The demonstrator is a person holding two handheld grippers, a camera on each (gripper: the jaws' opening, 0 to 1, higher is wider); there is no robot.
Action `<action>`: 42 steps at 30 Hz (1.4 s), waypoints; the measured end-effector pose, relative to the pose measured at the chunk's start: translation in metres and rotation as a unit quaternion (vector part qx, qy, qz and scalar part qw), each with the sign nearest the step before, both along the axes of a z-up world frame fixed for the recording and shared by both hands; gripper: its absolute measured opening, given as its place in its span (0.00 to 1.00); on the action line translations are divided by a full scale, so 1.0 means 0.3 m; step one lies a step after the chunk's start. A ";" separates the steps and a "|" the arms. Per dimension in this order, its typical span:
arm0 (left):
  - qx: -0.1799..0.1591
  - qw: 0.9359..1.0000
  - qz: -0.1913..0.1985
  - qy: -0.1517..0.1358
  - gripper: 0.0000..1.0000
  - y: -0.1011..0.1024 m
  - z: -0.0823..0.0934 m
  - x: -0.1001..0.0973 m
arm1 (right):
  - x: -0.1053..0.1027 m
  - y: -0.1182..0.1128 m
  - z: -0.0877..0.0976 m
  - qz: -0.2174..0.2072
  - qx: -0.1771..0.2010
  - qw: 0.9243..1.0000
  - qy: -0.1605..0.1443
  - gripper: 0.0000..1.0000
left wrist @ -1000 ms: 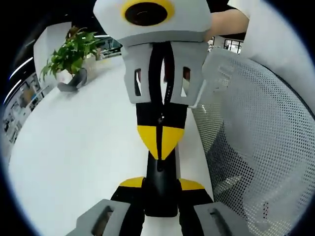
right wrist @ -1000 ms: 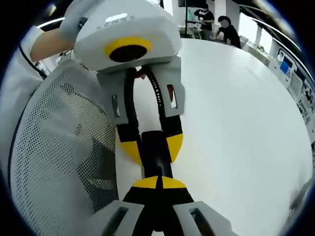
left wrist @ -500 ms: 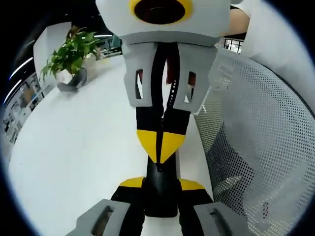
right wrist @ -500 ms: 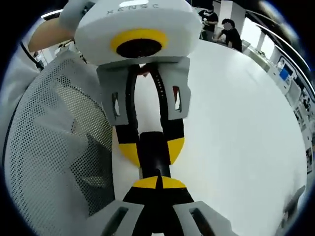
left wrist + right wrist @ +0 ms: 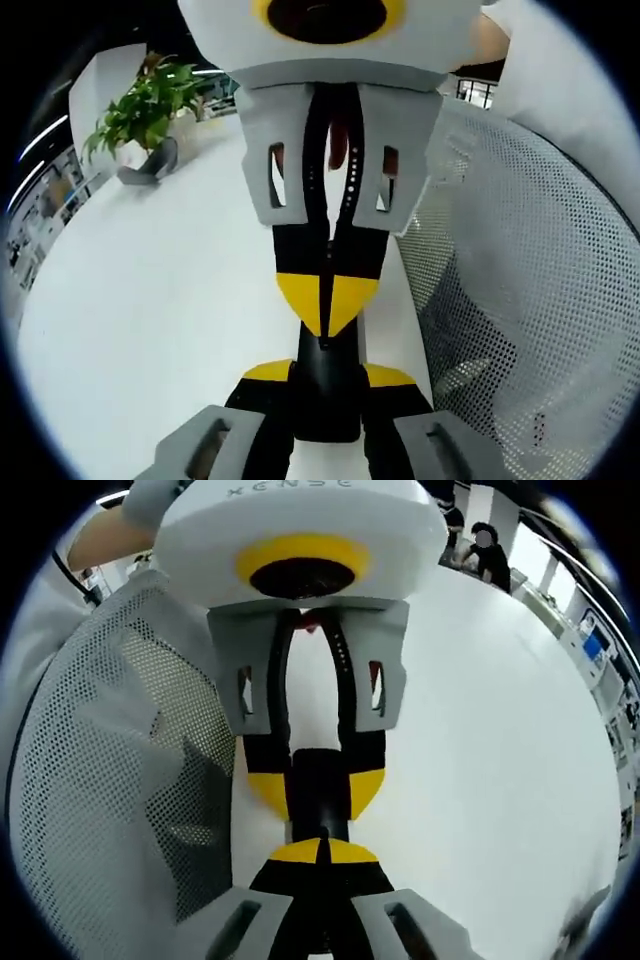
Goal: Press the specified remote control buttons in sequence, fully releasing each button before pressing the next.
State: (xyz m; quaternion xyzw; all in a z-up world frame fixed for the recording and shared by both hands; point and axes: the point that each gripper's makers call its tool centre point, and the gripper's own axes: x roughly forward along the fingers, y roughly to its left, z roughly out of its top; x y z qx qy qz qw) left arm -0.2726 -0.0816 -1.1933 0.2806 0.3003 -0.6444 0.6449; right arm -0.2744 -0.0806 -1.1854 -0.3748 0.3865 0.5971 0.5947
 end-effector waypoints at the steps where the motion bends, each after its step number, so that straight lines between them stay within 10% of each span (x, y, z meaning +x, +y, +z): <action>1: -0.001 1.000 0.001 0.000 0.24 0.000 0.000 0.000 | -0.001 0.000 -0.001 0.003 -0.005 1.000 -0.008 0.00; 13: 0.003 1.000 0.000 0.000 0.24 0.000 0.000 -0.001 | 0.008 -0.004 0.010 -0.069 0.064 0.996 0.010 0.00; 28: 0.023 1.000 -0.007 0.000 0.24 -0.003 -0.002 0.001 | 0.003 0.030 0.004 0.004 0.047 0.999 -0.026 0.00; 42: 0.042 0.999 -0.007 -0.003 0.24 -0.002 -0.008 0.002 | 0.009 0.031 0.004 -0.048 0.088 0.994 -0.053 0.00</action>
